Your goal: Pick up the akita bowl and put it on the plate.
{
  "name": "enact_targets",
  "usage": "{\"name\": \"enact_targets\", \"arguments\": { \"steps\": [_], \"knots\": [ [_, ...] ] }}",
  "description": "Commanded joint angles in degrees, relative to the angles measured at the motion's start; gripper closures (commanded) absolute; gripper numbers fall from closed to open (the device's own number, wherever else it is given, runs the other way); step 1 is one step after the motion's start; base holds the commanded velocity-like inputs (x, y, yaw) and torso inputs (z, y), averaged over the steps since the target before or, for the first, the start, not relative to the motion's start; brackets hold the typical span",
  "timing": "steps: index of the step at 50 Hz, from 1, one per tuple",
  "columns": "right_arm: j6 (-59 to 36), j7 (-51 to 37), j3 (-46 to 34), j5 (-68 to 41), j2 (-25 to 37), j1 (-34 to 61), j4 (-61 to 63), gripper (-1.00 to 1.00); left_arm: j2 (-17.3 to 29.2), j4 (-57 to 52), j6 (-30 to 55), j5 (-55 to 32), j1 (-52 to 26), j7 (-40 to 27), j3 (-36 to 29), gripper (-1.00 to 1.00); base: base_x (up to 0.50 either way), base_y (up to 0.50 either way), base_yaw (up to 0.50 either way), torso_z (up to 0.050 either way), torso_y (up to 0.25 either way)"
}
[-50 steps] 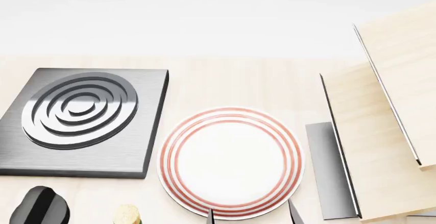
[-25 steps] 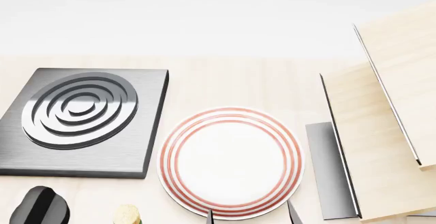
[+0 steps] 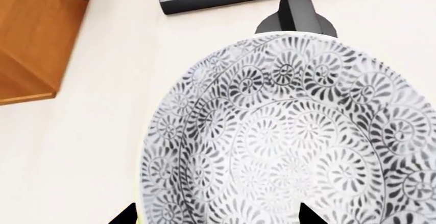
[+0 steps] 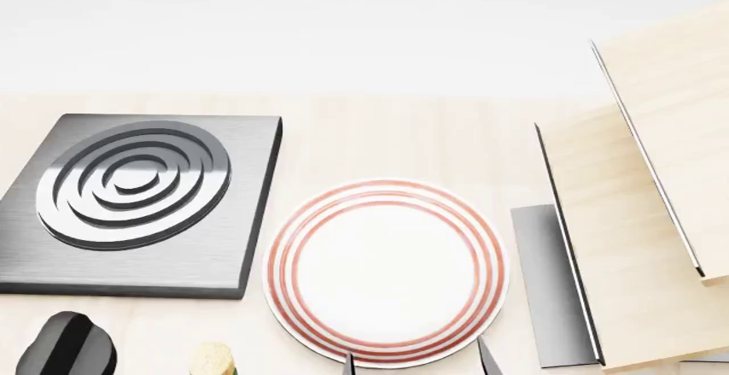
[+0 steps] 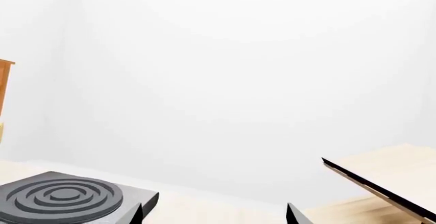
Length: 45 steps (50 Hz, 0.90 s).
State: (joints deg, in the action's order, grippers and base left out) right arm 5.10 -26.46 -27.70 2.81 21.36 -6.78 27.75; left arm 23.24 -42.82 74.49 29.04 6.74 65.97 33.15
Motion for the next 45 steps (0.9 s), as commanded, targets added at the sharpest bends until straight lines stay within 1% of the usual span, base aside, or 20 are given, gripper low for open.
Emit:
{"name": "enact_targets", "arguments": {
  "steps": [1,16,24,30,36,45],
  "knots": [
    [0.0,-0.2,-0.1,-0.1,0.1,0.0,-0.1,-1.00,-0.1,0.9,-0.2,0.0,0.4,0.0,1.3,-1.00,0.00,0.00,0.00,0.000,0.000],
    [-0.4,-0.3,-0.6,0.1,0.2,0.2,-0.1,-1.00,-0.8,1.9,-2.5,-0.7,2.0,-0.3,4.1,-1.00,0.00,0.00,0.00,0.000,0.000],
    [-0.3,-0.3,-0.8,0.0,0.2,0.5,-0.4,-1.00,-0.9,2.5,-2.9,-0.9,2.0,-0.6,4.5,-1.00,0.00,0.00,0.00,0.000,0.000],
    [0.2,-0.4,-0.8,-0.2,0.2,0.6,-1.1,-1.00,-1.4,4.1,-3.9,-0.8,1.8,-1.8,3.1,-1.00,0.00,0.00,0.00,0.000,0.000],
    [0.2,-0.4,-1.0,-0.2,0.1,0.7,-1.3,-1.00,-0.2,5.7,-1.5,-0.3,0.8,-1.7,0.8,-1.00,0.00,0.00,0.00,0.000,0.000],
    [0.6,-0.5,-1.1,-0.3,0.3,0.7,-1.7,-1.00,0.2,8.8,-0.8,0.0,-0.9,-3.1,-1.0,-1.00,0.00,0.00,0.00,0.000,0.000]
  ]
}}
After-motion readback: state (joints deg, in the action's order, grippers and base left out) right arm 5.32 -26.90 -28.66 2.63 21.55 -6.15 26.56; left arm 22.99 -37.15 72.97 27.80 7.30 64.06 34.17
